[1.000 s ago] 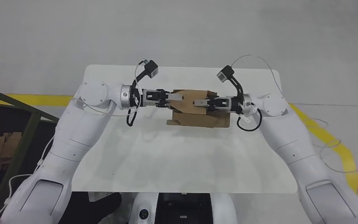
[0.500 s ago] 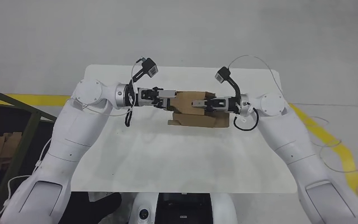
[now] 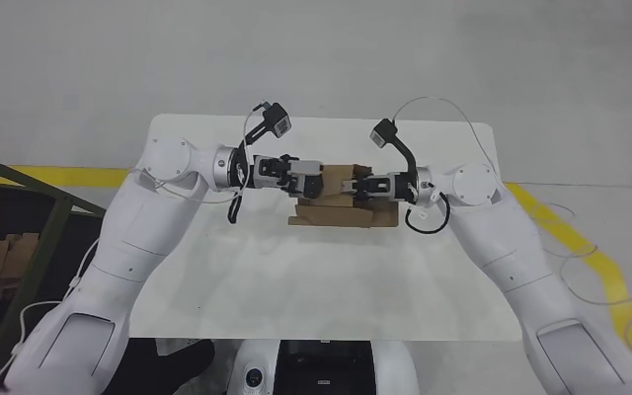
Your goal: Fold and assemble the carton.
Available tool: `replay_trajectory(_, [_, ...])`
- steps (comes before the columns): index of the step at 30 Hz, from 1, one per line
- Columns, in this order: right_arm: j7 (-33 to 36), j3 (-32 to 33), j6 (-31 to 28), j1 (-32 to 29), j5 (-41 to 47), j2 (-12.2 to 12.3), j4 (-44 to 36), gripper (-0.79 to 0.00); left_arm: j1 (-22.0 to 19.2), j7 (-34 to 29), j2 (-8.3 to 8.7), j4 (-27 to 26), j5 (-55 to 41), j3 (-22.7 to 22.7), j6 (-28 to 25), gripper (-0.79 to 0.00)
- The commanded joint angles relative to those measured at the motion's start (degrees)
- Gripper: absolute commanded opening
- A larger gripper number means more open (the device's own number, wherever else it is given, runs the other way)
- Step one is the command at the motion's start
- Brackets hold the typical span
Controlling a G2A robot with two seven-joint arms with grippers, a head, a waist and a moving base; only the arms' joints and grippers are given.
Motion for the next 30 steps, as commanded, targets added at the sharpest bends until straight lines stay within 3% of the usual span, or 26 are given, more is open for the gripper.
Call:
replay_trajectory(1, [-0.1,0.2,0.2,-0.2,-0.4,0.1,-0.7,-0.785,-0.2,0.4,-0.10,-0.1,0.7,0.4,-0.1,0.000])
replay_trajectory(30, [-0.2,4.6,1.5,-3.3,-1.5,1.3,-4.9,-0.785,1.7,3.3,0.63,2.0,3.1,-3.4,0.3,0.000])
